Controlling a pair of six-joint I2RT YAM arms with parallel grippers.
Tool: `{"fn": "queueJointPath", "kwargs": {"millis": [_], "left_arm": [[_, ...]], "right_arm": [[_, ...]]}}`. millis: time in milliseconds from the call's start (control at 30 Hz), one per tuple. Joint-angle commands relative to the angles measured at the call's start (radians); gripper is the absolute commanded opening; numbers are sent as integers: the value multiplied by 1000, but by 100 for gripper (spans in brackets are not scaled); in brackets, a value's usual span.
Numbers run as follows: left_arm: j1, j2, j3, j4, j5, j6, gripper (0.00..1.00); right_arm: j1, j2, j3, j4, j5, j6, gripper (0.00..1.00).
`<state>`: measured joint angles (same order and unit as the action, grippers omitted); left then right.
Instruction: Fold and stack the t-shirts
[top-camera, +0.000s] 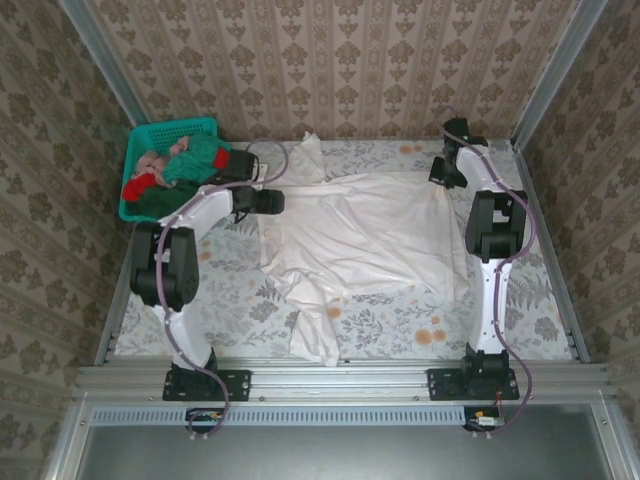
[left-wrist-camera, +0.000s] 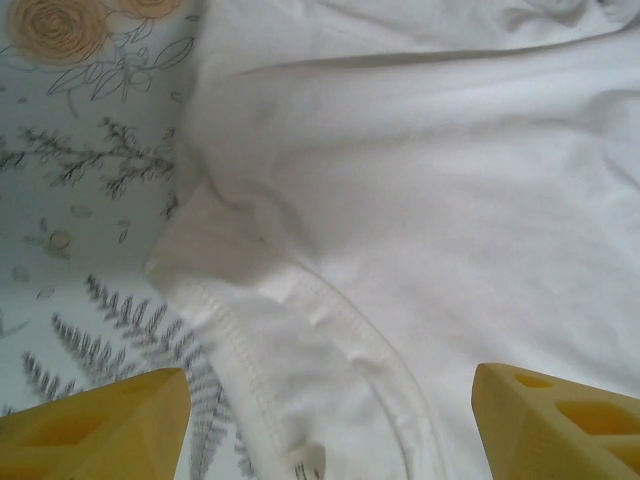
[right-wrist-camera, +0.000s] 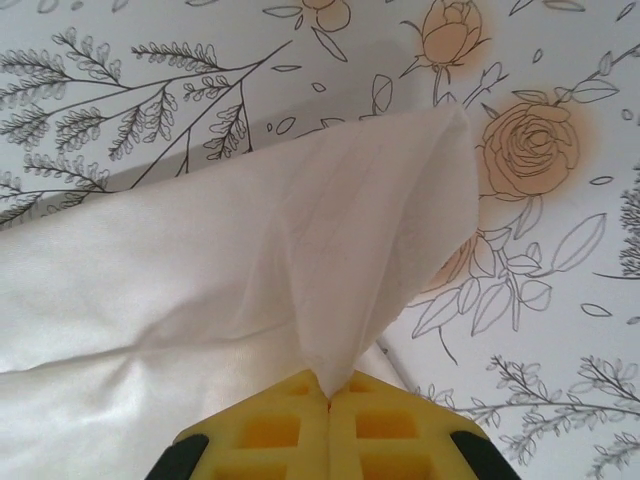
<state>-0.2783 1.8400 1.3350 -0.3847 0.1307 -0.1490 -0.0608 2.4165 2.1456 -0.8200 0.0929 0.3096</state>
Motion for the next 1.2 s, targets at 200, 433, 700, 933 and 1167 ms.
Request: {"fn": "queueJointPath", "kwargs": {"millis": [200, 433, 700, 933, 1167], "left_arm": [[-24, -31, -210, 128, 35, -60, 70], [-33, -51, -267, 135, 36, -64, 69], [-169, -201, -366, 152, -4, -189, 74], [-254, -193, -416, 185, 3, -219, 72], [-253, -134, -389, 167, 36, -180, 22]], "right_arm": [[0, 40, 392, -226, -16, 12, 0], [-60, 214, 571, -160, -74, 55, 9], [-50, 117, 501, -310, -16, 19, 53], [-39, -367, -336, -72, 39, 63, 60], [-32, -546, -741, 43, 53, 98, 55]]}}
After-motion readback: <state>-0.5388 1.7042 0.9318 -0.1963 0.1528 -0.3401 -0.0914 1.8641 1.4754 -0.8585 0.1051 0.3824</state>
